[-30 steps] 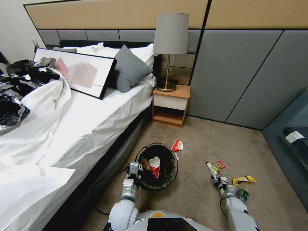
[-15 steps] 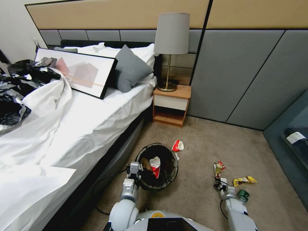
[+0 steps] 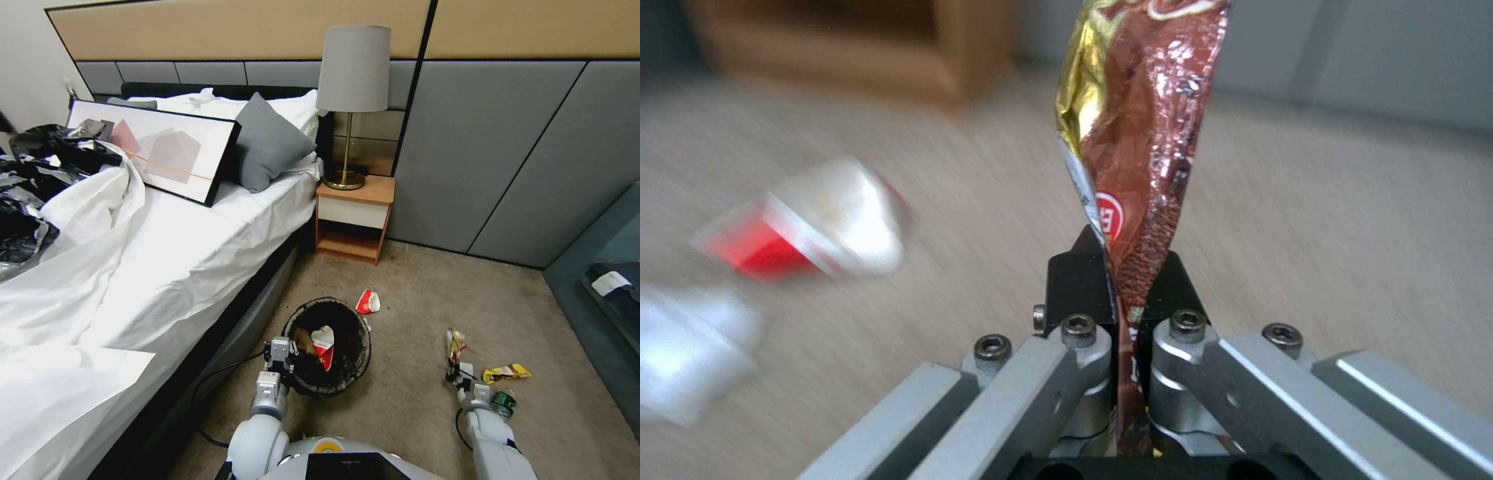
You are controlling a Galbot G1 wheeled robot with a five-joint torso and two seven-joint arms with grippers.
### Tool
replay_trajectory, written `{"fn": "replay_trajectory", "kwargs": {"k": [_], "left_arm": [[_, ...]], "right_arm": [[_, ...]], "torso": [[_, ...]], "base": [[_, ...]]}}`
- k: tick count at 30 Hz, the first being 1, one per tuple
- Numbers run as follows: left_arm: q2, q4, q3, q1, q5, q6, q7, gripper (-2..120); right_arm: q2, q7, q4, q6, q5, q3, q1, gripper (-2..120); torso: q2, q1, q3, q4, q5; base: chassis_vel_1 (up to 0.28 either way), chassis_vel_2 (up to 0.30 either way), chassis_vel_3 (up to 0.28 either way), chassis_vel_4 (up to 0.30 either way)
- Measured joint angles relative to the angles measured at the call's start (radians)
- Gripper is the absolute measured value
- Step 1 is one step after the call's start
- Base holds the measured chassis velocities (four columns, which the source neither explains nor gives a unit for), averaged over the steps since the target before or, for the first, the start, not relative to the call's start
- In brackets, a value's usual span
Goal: Pick up the trash bin, then pick up the garbage from the floor and place it into the trash bin.
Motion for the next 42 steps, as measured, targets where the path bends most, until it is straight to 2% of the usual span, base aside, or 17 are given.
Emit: {"fn": "replay_trajectory", "kwargs": {"k": [2, 3, 6, 7, 10, 11, 14, 18, 24, 30, 42], "left_arm": [[0.0, 0.003, 0.001, -0.001, 0.0, 0.0, 0.0, 1], [0.0, 0.003, 0.001, -0.001, 0.0, 0.0, 0.0, 1], [0.0, 0.01, 0.006, -0.003, 0.0, 0.0, 0.001, 1], [0.0, 0.01, 0.006, -0.003, 0.0, 0.0, 0.001, 1], [0.001, 0.014, 0.01, -0.005, 0.0, 0.0, 0.002, 1], [0.001, 0.014, 0.01, -0.005, 0.0, 0.0, 0.002, 1], [0.003, 0.018, 0.012, -0.006, 0.0, 0.0, 0.002, 1], [0.004, 0.018, 0.014, -0.009, -0.001, 0.0, 0.002, 1], [0.003, 0.019, 0.018, -0.012, -0.001, 0.0, 0.003, 1], [0.003, 0.019, 0.02, -0.011, -0.001, 0.0, 0.003, 1], [0.001, 0.016, 0.02, -0.012, -0.002, -0.001, 0.004, 1]], "right_arm": [[0.012, -0.057, 0.094, 0.068, 0.013, -0.018, -0.03, 0], [0.012, -0.057, 0.094, 0.068, 0.013, -0.018, -0.03, 0], [0.028, -0.192, 0.294, 0.156, 0.046, -0.066, -0.095, 0], [0.028, -0.192, 0.294, 0.156, 0.046, -0.066, -0.095, 0], [0.039, -0.274, 0.421, 0.198, 0.052, -0.124, -0.15, 0], [0.039, -0.274, 0.421, 0.198, 0.052, -0.124, -0.15, 0], [0.041, -0.342, 0.531, 0.215, 0.034, -0.186, -0.211, 0], [0.029, -0.389, 0.59, 0.225, 0.009, -0.251, -0.269, 0], [0.019, -0.407, 0.581, 0.249, -0.032, -0.308, -0.318, 0], [0.032, -0.409, 0.489, 0.291, -0.1, -0.376, -0.341, 0], [0.043, -0.404, 0.394, 0.306, -0.122, -0.393, -0.324, 0]], "torso": [[0.0, 0.0, 0.0, 0.0001, 0.0], [0.0, 0.0, 0.0, 0.0001, 0.0], [0.0, 0.0, 0.0, 0.0003, -0.0002], [0.0, 0.0, 0.0, 0.0003, -0.0002], [0.0, 0.0, 0.0, 0.0001, 0.0002], [0.0, 0.0, 0.0, 0.0001, 0.0002], [0.0, 0.0, 0.0, 0.0002, 0.0001], [0.0, 0.0, 0.0, 0.0003, 0.0001], [0.0, 0.0, 0.0, 0.0001, -0.0001], [0.0, 0.0, 0.0, 0.0001, 0.0001], [0.0, 0.0, 0.0, 0.0001, 0.0001]], "base": [[0.0, 0.0, 0.0, 0.0], [0.0, 0.0, 0.0, 0.0], [0.0, 0.0, 0.0, 0.0], [0.0, 0.0, 0.0, 0.0], [0.0, 0.0, 0.0, 0.0], [0.0, 0.0, 0.0, 0.0], [0.0, 0.0, 0.0, 0.0], [0.0, 0.0, 0.0, 0.0], [0.0, 0.0, 0.0, 0.0], [0.0, 0.0, 0.0, 0.0], [0.0, 0.0, 0.0, 0.0]]}}
